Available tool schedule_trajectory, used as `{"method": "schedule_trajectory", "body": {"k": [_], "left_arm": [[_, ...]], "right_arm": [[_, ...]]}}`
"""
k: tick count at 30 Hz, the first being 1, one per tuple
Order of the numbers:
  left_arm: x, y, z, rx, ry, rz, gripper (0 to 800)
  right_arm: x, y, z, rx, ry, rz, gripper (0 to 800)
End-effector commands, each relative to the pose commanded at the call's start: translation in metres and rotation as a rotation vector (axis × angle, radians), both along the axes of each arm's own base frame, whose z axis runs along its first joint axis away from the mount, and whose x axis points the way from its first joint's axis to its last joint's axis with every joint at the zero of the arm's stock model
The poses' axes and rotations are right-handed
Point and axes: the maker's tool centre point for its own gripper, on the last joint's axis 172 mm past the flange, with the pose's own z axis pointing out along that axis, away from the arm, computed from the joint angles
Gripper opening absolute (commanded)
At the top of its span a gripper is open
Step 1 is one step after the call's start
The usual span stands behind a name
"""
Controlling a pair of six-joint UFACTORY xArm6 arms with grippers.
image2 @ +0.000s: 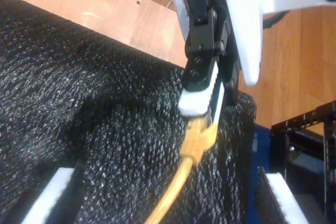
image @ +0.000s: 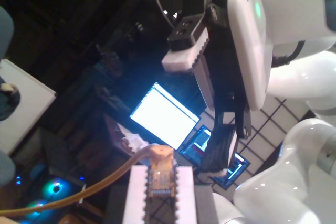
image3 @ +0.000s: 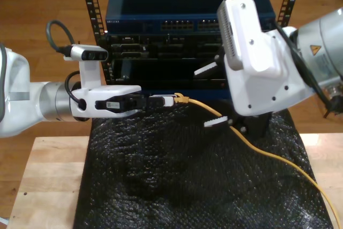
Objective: Grab the cable and plug it in
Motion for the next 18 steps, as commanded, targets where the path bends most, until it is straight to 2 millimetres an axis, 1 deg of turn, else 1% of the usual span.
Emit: {"method": "schedule_trajectory", "body": {"k": [2,4,5,9,13,14,16,18], "left_arm": [[-0.002,0.0,0.0,-0.007,0.021,-0.012,3],[-0.003,0.001,0.001,-0.017,0.035,-0.019,3],[-0.003,0.001,0.001,-0.022,0.039,-0.023,3],[-0.004,0.003,0.01,-0.069,0.051,-0.034,3],[-0.006,0.004,0.016,-0.103,0.057,-0.041,3],[-0.006,0.004,0.016,-0.106,0.058,-0.04,3],[-0.007,0.005,0.016,-0.112,0.064,-0.046,3],[-0.01,0.005,0.018,-0.123,0.068,-0.056,5]], "right_arm": [[0.002,0.003,-0.001,0.003,-0.02,-0.007,766],[0.002,0.006,0.005,0.008,-0.061,-0.002,764],[0.002,0.007,0.004,0.008,-0.074,0.002,762],[0.003,0.011,0.003,0.009,-0.098,0.008,755],[0.007,0.01,0.003,0.01,-0.11,-0.006,753],[0.009,0.01,0.003,0.01,-0.114,-0.01,748],[0.01,0.011,0.003,0.013,-0.126,-0.016,712],[0.008,0.019,0.004,0.017,-0.141,-0.007,692]]}}
